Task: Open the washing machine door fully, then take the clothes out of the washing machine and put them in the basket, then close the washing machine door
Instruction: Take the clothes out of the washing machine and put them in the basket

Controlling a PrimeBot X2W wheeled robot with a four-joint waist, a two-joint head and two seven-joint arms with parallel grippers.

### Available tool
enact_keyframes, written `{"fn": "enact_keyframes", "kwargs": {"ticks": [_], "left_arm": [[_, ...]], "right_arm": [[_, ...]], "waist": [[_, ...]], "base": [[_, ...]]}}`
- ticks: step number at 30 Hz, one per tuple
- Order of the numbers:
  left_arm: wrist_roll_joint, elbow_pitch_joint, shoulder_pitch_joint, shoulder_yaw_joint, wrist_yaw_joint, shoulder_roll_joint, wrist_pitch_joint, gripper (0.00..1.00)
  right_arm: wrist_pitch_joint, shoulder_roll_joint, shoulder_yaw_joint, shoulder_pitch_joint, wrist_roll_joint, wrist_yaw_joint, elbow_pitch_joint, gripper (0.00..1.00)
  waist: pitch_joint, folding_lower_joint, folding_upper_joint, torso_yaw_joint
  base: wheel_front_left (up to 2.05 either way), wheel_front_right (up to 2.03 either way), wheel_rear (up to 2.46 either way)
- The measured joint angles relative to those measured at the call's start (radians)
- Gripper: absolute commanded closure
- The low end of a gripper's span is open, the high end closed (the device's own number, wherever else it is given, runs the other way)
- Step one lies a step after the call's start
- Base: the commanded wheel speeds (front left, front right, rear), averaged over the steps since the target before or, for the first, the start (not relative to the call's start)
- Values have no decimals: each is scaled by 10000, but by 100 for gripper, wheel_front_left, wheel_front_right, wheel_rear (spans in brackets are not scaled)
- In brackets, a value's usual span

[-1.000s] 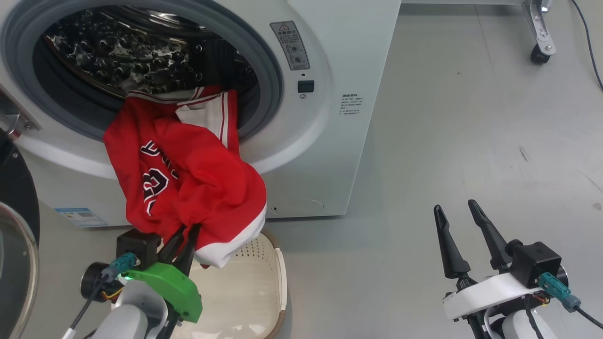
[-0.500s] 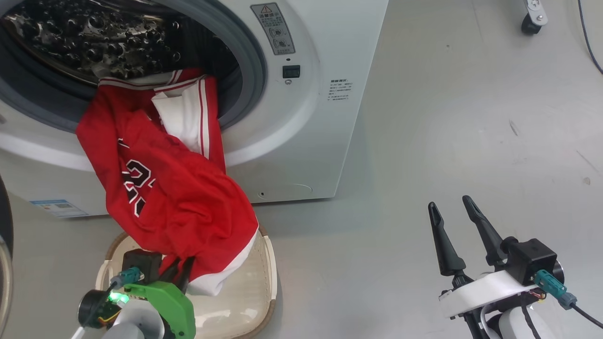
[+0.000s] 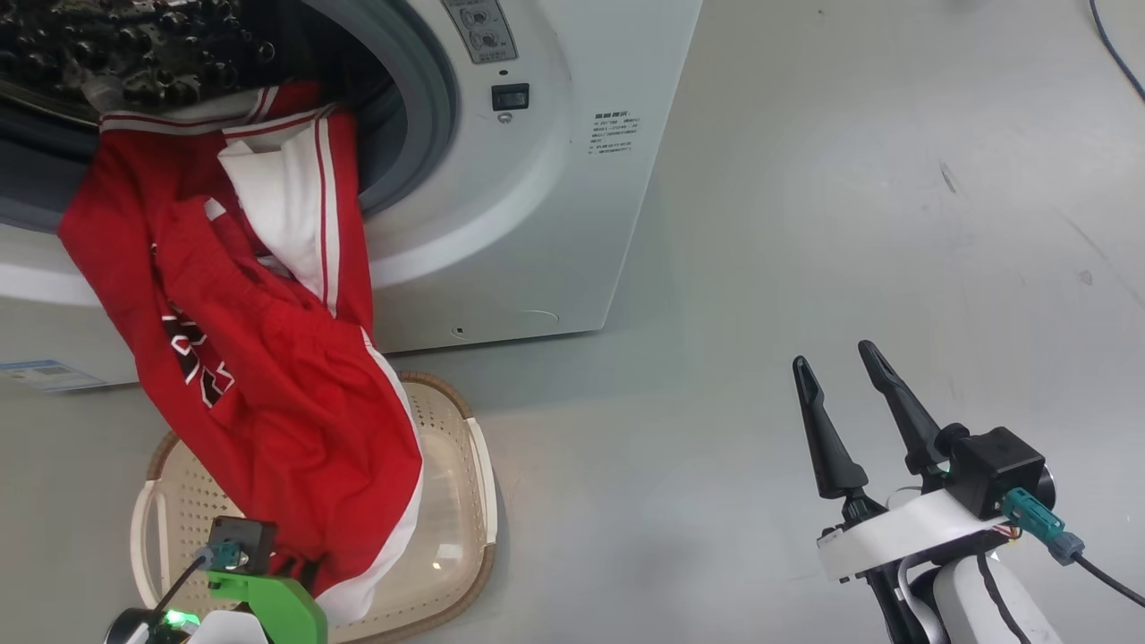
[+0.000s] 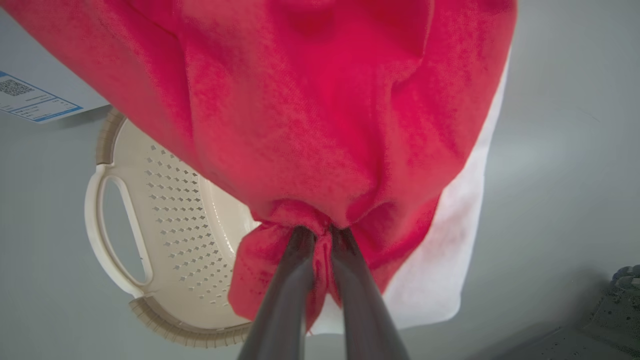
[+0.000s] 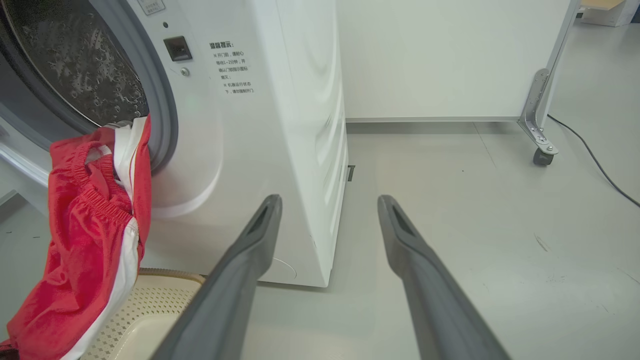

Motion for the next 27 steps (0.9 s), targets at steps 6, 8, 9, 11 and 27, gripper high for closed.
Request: {"fn": "enact_keyframes", "kwargs": {"ticks": [6,8,9,11,27], "left_arm": [[-2,449,-368,82,15,13,-59,100],[10,585,-546,81,15,15,-96,100],[27,652,-611,79,15,15,-98,100],[40,832,-714,86,17,13,-115,100],[98,1944,-1235,69,44,-40,-286,88]], "right_arm": [[0,21,73,-151,-65,2,-2,0],[0,44,96,-173,-71,2,2,0],[0,54,104,-191,-71,2,2,0],[0,63,119,-245,-71,2,4,0],[0,117,163,-402,-73,0,63,0]], "waist": [[390,0,0,-289],[505,0,0,-385],[556,0,0,-431],[653,0,0,-517],[1046,0,0,-811]], "base": [[0,0,0],[0,0,0],[0,0,0],[0,0,0],[0,0,0]]}}
